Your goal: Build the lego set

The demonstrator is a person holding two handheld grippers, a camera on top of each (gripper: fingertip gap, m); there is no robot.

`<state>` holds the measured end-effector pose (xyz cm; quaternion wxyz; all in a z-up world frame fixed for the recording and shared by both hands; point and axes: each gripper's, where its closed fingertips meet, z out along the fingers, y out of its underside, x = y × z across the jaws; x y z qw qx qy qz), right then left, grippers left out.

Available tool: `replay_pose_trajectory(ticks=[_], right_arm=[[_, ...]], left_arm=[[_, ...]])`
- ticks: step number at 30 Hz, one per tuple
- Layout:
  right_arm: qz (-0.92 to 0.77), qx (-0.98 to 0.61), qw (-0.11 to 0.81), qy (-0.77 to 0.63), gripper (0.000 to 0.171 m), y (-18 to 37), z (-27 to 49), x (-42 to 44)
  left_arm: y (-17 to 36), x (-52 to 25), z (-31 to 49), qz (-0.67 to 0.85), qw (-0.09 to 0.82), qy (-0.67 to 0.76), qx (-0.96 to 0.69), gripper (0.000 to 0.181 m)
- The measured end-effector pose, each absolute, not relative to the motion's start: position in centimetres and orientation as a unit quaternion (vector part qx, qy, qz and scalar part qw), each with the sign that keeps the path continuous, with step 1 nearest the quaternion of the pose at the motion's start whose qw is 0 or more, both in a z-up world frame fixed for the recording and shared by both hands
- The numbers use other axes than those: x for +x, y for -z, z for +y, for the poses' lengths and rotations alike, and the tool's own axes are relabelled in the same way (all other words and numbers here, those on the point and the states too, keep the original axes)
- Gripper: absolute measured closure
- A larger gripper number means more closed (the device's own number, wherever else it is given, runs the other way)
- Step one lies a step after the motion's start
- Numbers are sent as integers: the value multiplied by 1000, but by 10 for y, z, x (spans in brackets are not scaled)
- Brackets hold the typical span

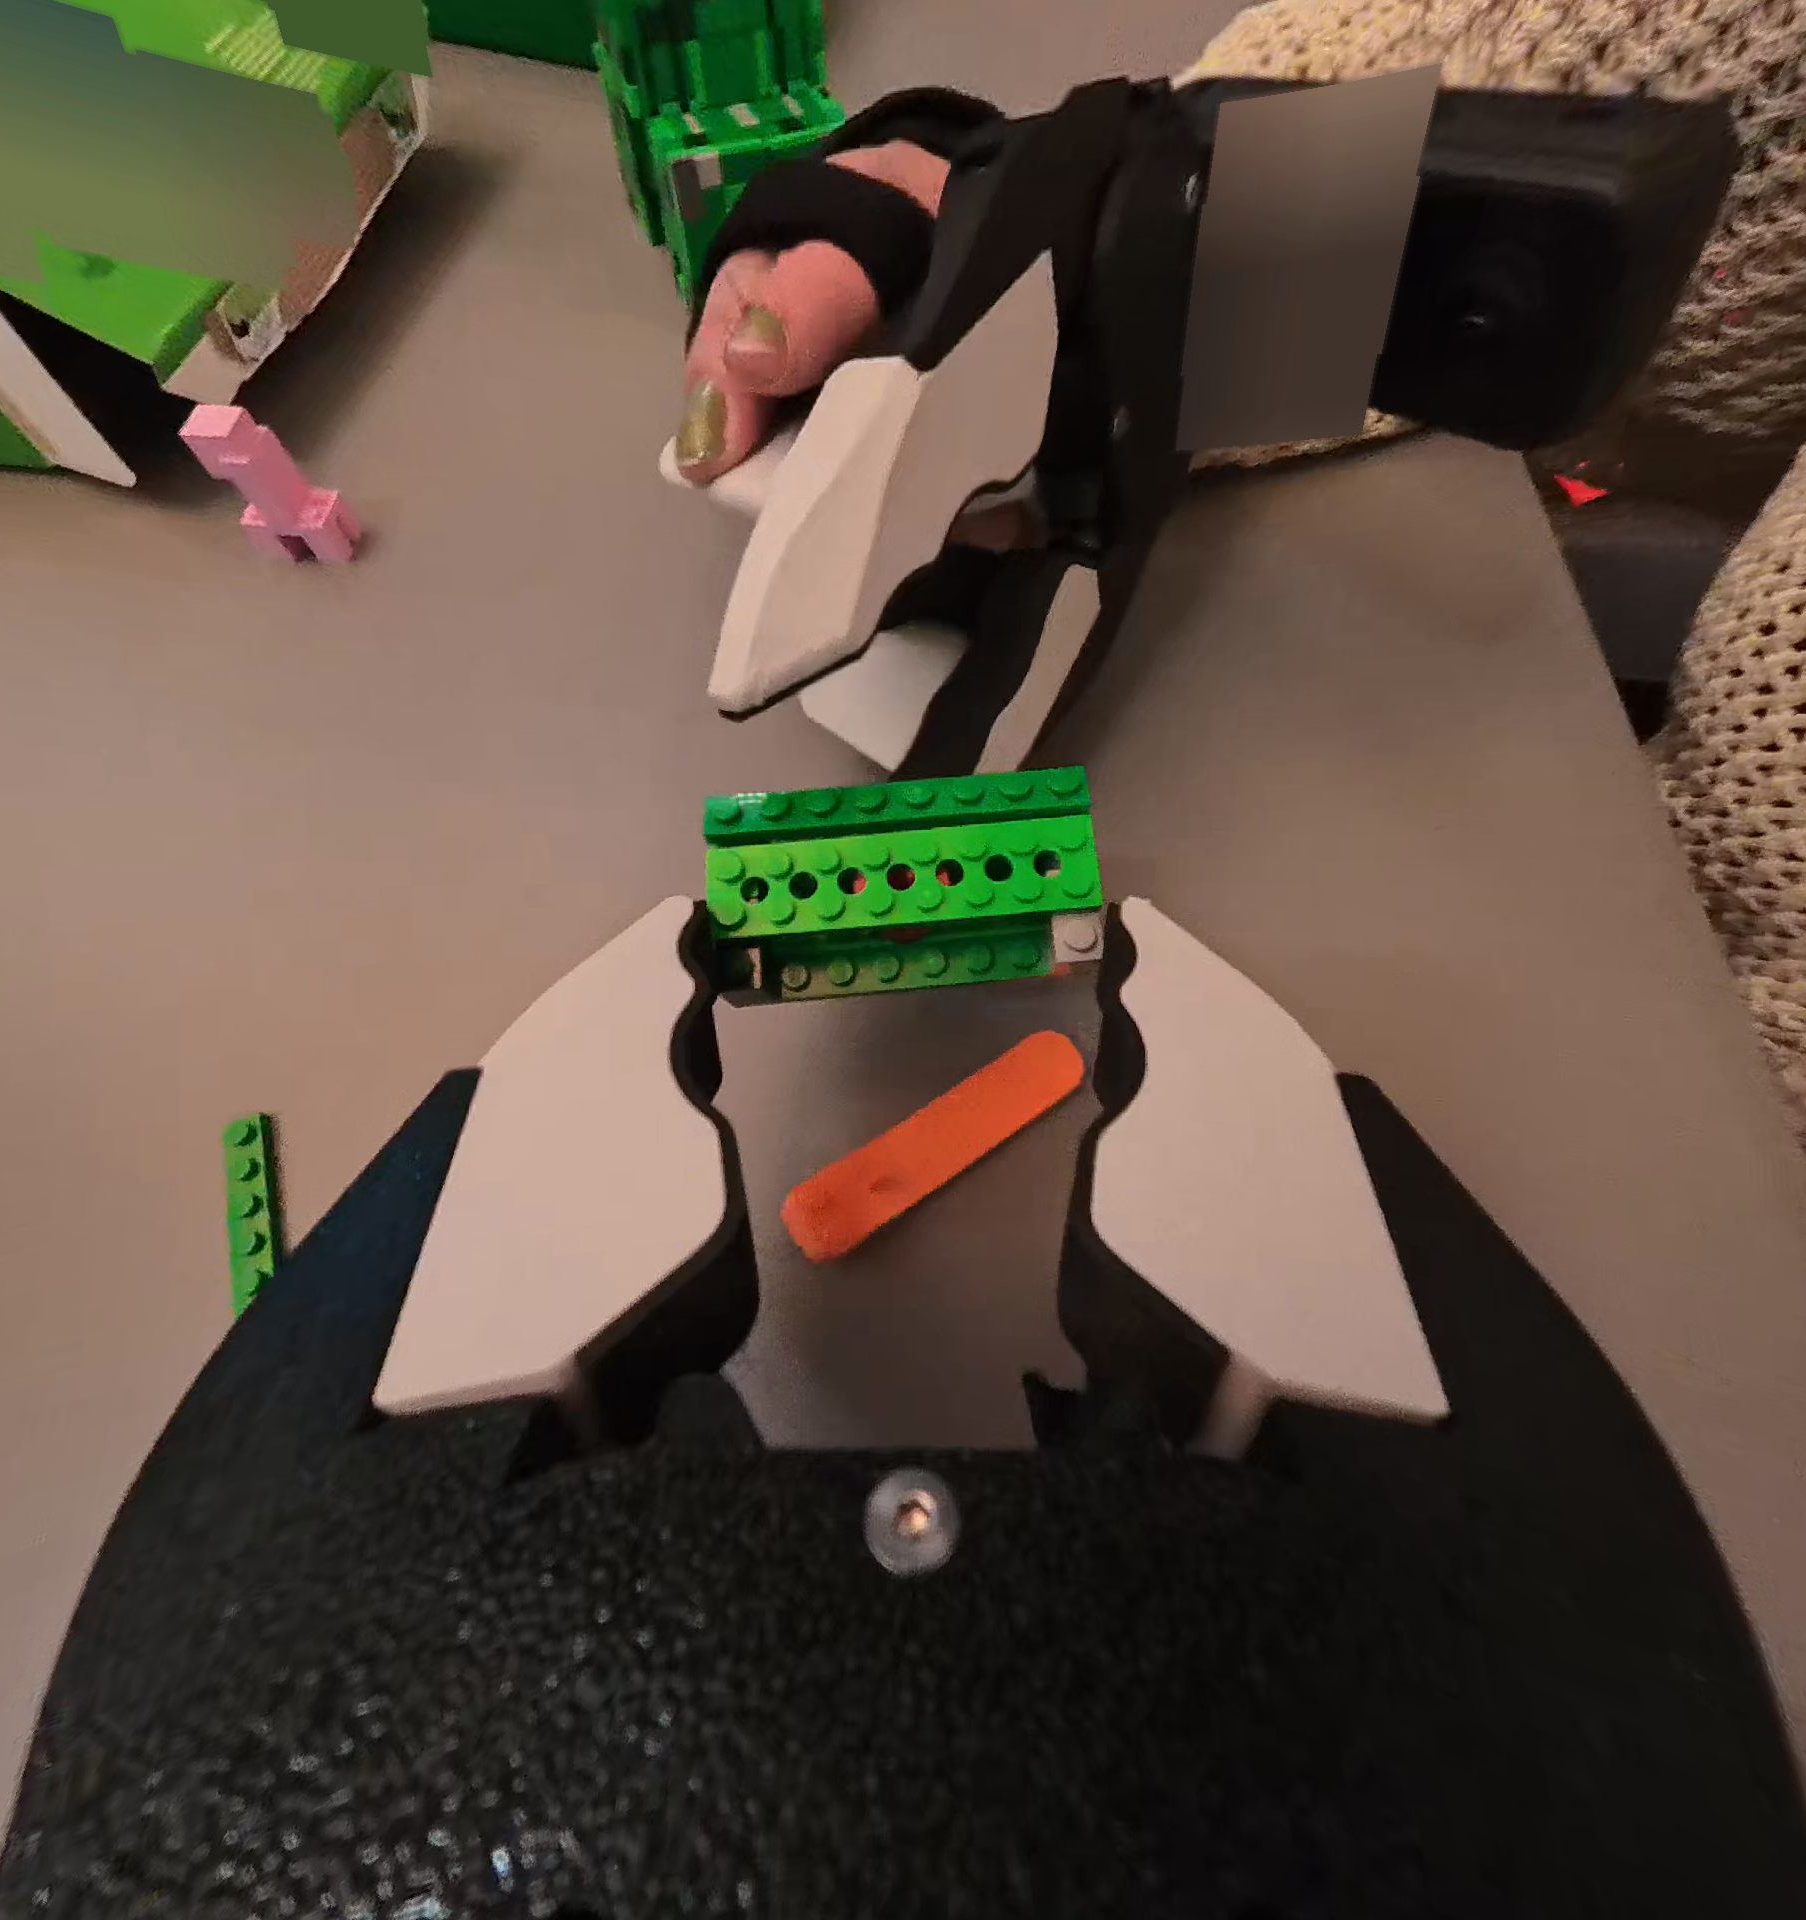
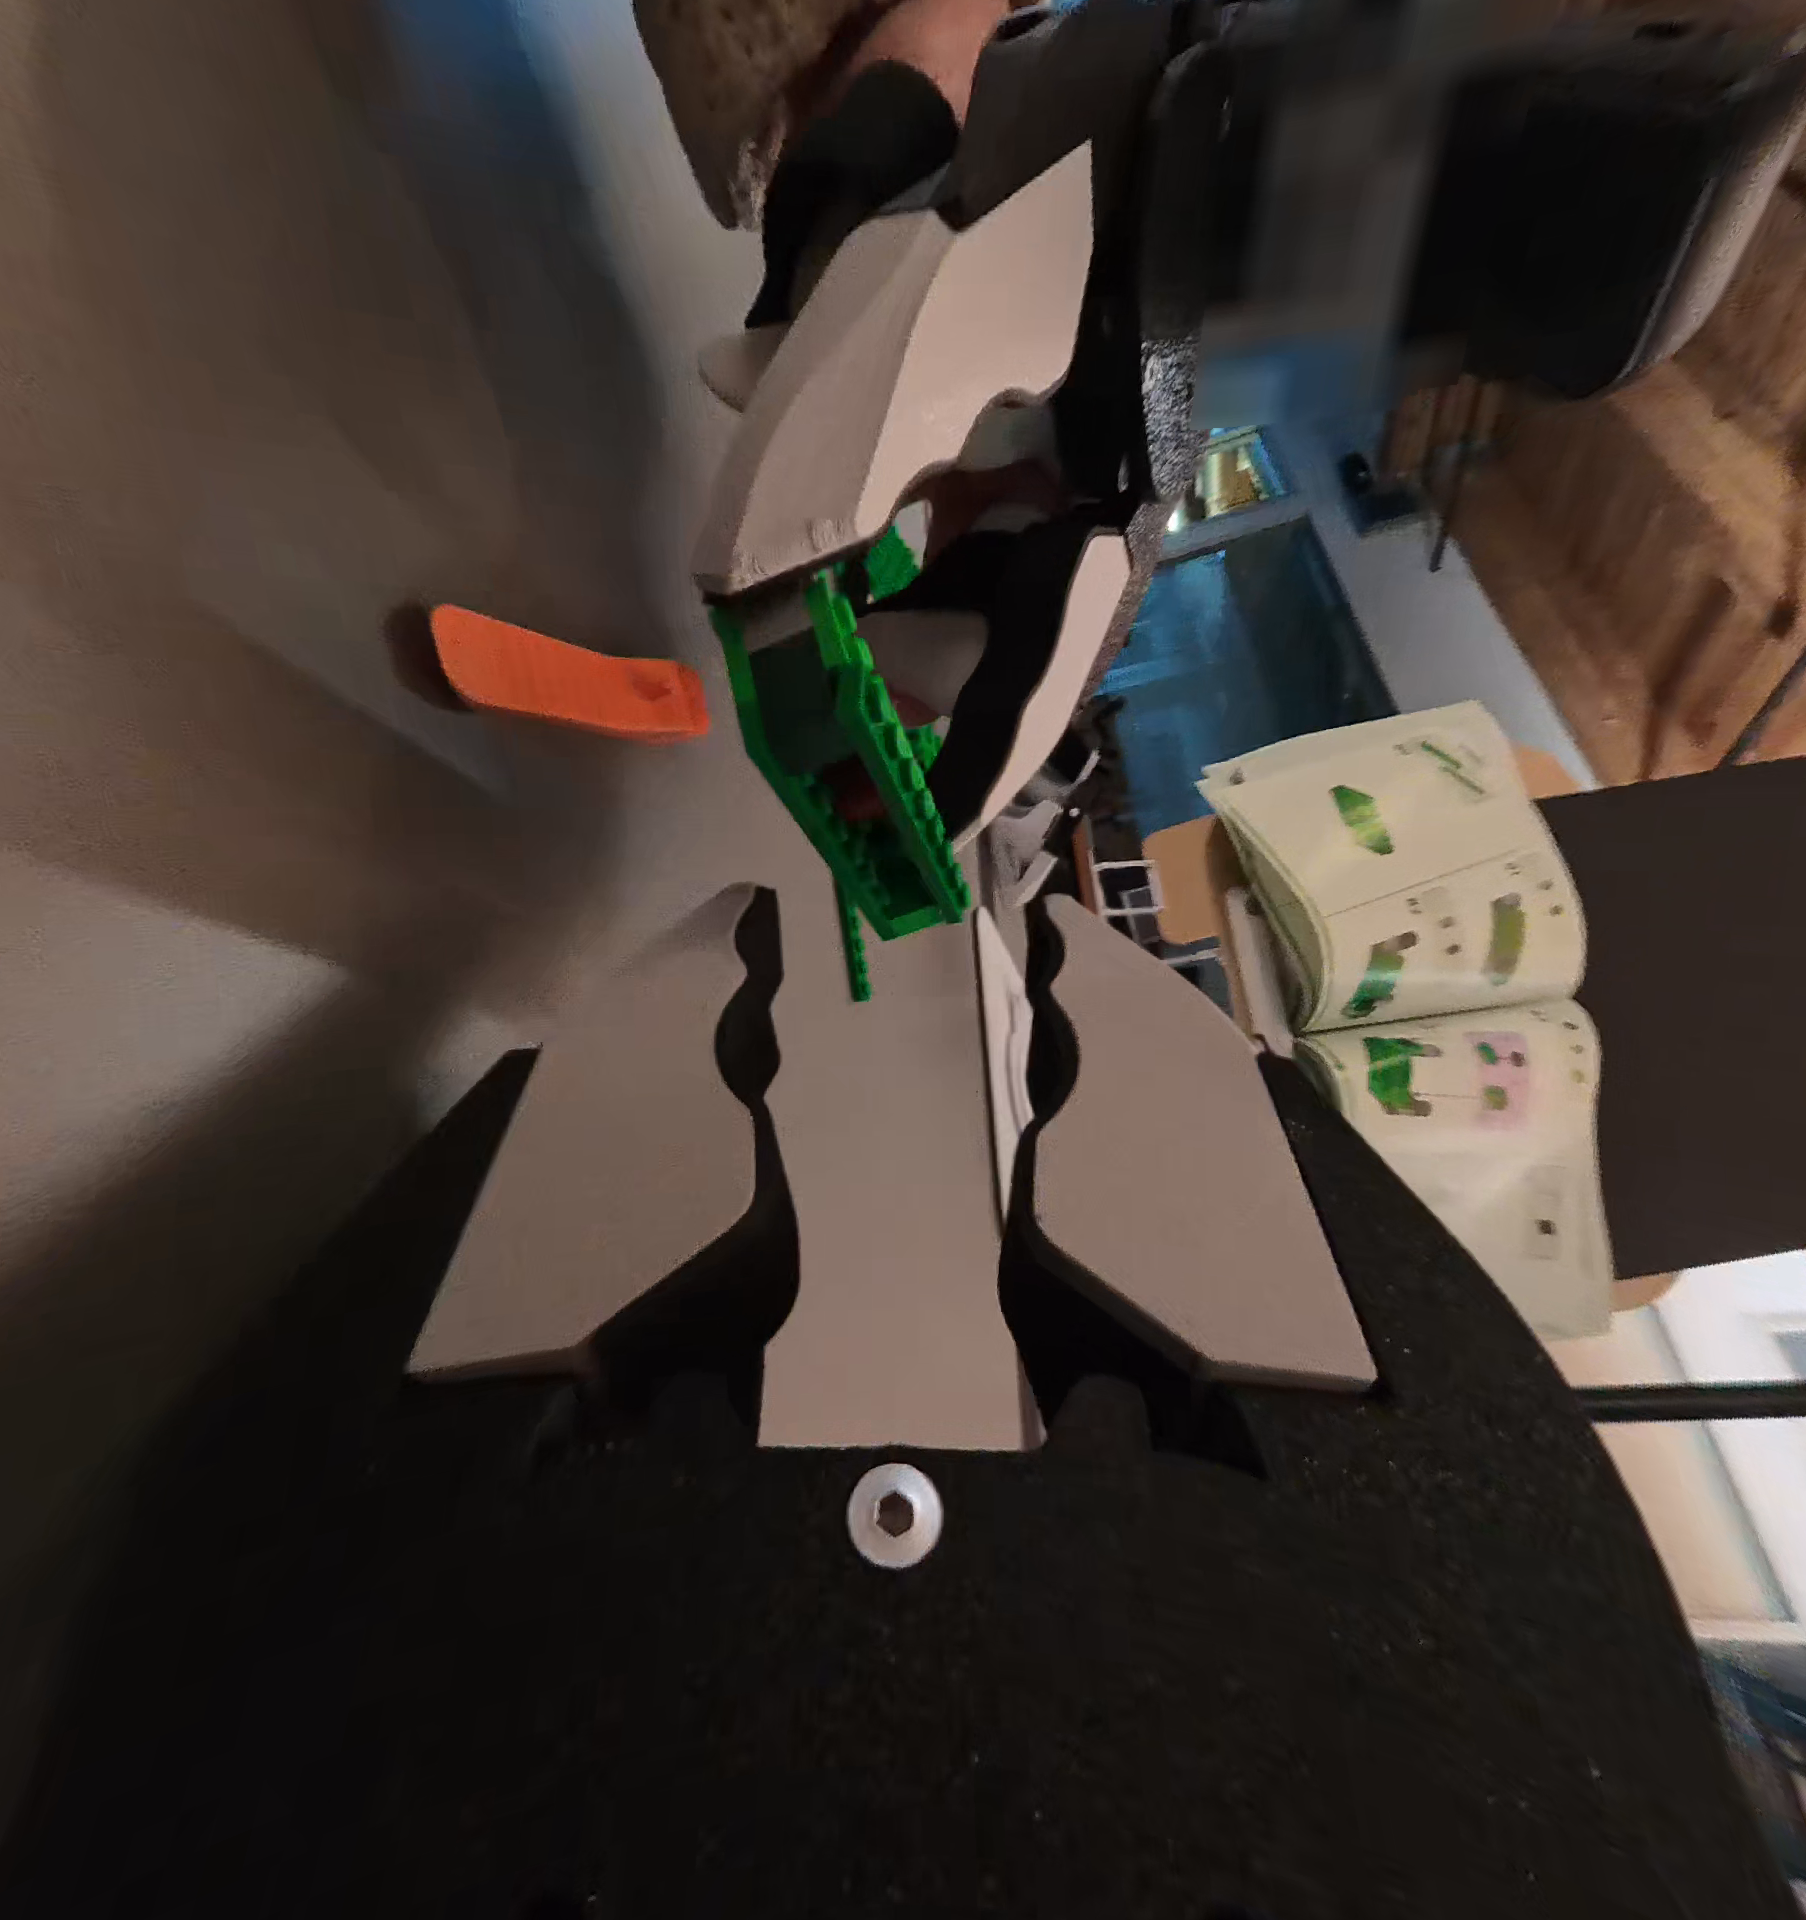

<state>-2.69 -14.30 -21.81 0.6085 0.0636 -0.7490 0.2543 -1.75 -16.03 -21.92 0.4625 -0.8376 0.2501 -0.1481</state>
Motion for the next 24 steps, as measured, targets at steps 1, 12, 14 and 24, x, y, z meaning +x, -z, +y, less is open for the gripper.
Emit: replay_pose_trajectory(ticks=[1, 12, 14, 24], right_arm=[[-745, 69, 614, -253, 130, 217, -144, -26], [-731, 96, 641, -211, 146, 218, -146, -25], [-732, 104, 640, -207, 150, 220, -147, -24], [-745, 139, 629, -173, 152, 226, -149, -20]], left_arm=[[219, -16, -161, 253, 462, 150, -837, 111], [219, -6, -163, 262, 458, 173, -832, 111], [219, -5, -163, 264, 457, 173, -831, 111], [225, -2, -164, 268, 446, 177, -836, 111]])
